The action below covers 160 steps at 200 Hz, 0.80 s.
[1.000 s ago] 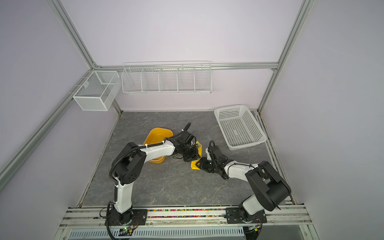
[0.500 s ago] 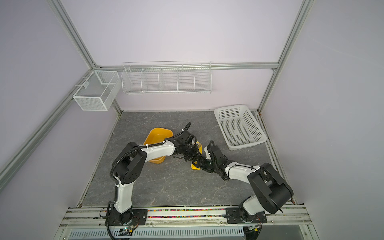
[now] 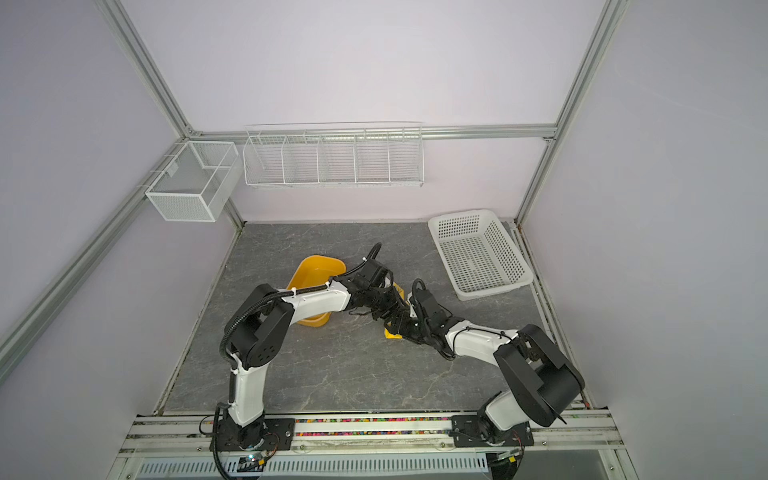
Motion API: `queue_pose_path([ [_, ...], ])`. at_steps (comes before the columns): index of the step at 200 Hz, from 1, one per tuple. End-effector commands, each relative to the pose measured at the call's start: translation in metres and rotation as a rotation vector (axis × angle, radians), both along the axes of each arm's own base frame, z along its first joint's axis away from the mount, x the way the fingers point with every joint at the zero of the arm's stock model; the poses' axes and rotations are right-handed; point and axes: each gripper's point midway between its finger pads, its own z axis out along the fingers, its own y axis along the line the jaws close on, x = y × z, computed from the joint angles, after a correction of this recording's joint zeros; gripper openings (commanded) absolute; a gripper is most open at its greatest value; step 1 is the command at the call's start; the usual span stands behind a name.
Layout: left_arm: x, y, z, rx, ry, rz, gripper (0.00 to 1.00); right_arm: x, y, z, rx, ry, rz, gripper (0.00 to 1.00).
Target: Place the utensils on the paper napkin and roll it up
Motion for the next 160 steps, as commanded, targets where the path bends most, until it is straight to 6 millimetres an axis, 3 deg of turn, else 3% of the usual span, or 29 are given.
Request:
queue_pose_path([
  [1,-0.006,-0.001,-0.004,-0.004,0.029,0.002,0.35,0.006,-0.006,-0.007,-0.061,0.013,-0.054,0.69],
  [53,-0.007,0.000,-0.008,-0.002,0.039,0.002,0.35,0.009,-0.003,-0.008,-0.048,0.014,-0.064,0.59],
  [66,-0.008,-0.001,-0.008,-0.006,0.042,0.003,0.35,0.009,-0.002,-0.005,-0.036,0.006,-0.061,0.52],
  [103,-0.008,-0.002,-0.008,-0.011,0.043,0.004,0.35,0.008,-0.004,-0.004,-0.044,0.003,-0.075,0.44],
  [160,-0.006,-0.003,0.002,-0.020,0.007,-0.018,0.36,-0.004,-0.017,-0.024,-0.084,0.068,-0.115,0.33],
])
